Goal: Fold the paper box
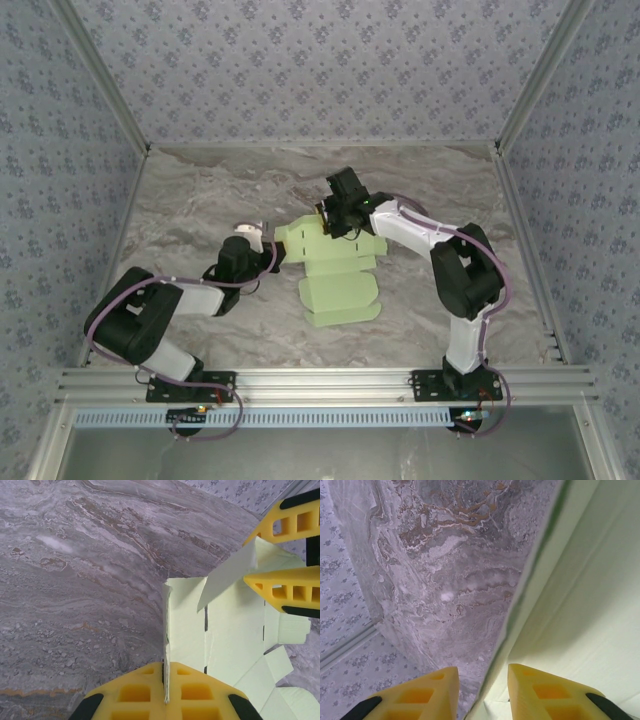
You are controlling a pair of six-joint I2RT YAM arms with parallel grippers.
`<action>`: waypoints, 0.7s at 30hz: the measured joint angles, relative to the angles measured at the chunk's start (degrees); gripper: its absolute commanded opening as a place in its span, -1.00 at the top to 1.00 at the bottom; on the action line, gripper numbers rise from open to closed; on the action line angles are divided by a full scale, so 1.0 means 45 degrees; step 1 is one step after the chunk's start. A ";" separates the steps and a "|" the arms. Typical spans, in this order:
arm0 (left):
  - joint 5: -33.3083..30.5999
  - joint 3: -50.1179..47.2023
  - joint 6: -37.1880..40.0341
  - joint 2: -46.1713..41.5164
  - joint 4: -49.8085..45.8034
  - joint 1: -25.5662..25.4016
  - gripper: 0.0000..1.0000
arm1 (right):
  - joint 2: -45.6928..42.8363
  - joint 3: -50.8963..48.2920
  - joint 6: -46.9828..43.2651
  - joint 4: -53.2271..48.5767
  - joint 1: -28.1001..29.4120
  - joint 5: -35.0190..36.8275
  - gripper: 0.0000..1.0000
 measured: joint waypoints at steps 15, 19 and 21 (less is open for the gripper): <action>-0.0573 -0.0092 0.0126 -0.0855 -0.0554 -0.0306 -0.41 | 0.0005 0.0000 0.0447 -0.0112 0.0024 -0.0034 0.84; -0.0534 -0.0092 0.0160 -0.1355 -0.1112 -0.0306 -0.53 | -0.0010 -0.0301 0.0325 0.0389 0.0019 0.0151 0.90; -0.0646 -0.0078 0.0189 -0.1841 -0.1671 -0.0306 -0.60 | -0.0068 -0.0874 0.0160 0.1205 0.0024 0.0243 0.91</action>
